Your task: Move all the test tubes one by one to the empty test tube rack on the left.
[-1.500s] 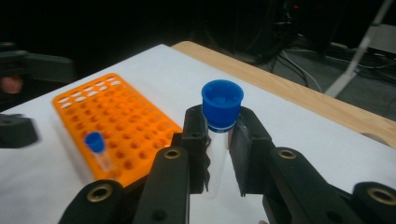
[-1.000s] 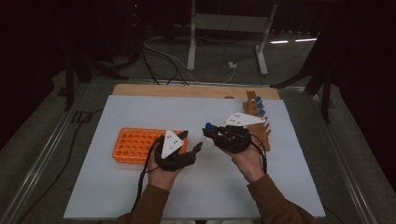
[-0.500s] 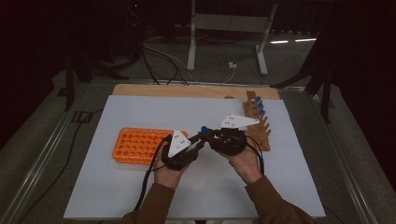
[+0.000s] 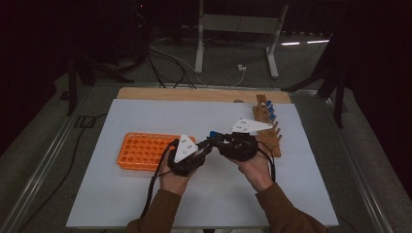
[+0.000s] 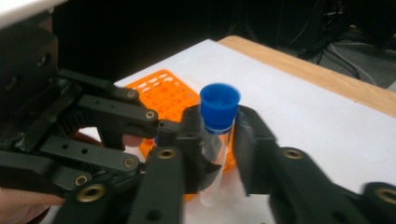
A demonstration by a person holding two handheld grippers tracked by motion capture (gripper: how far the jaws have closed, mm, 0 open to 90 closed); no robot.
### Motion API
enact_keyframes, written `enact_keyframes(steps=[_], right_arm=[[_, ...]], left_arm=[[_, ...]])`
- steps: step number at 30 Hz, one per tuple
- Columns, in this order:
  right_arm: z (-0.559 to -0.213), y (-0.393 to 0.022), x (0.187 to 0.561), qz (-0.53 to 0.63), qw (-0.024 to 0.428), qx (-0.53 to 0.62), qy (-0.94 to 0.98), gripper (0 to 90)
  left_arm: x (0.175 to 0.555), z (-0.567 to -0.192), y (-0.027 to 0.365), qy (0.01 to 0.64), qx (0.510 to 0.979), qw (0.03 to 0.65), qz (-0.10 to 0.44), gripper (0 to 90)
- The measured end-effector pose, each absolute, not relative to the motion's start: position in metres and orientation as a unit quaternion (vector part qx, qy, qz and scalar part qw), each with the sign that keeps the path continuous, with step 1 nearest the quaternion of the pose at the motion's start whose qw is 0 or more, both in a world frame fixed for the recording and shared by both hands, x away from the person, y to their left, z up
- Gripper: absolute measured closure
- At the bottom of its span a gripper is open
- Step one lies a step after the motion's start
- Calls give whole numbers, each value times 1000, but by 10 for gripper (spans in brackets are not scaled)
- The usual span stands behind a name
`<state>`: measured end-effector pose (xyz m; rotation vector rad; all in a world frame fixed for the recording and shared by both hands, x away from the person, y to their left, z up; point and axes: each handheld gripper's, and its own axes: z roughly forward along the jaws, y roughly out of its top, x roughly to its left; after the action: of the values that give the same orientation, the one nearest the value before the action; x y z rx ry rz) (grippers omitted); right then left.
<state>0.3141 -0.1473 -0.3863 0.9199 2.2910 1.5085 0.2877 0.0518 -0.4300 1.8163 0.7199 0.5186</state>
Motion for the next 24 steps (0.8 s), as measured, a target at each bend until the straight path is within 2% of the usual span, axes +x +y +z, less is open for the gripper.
enact_keyframes(steps=[5,15,20,24], right_arm=[[-381,-156,313,530,134,321,773,495],[-377,-174,313,535,169,337,756,210],[-382,-176,313,512,194,344,763,150],[-387,-177,313,509,189,349,764,106]], left_arm=[[286,-431,56,305,761,533,209,785],[273,-438,83,306,758,544,188,785],[264,-436,104,307,756,545,193,785],[259,-436,119,314,750,547,199,785]])
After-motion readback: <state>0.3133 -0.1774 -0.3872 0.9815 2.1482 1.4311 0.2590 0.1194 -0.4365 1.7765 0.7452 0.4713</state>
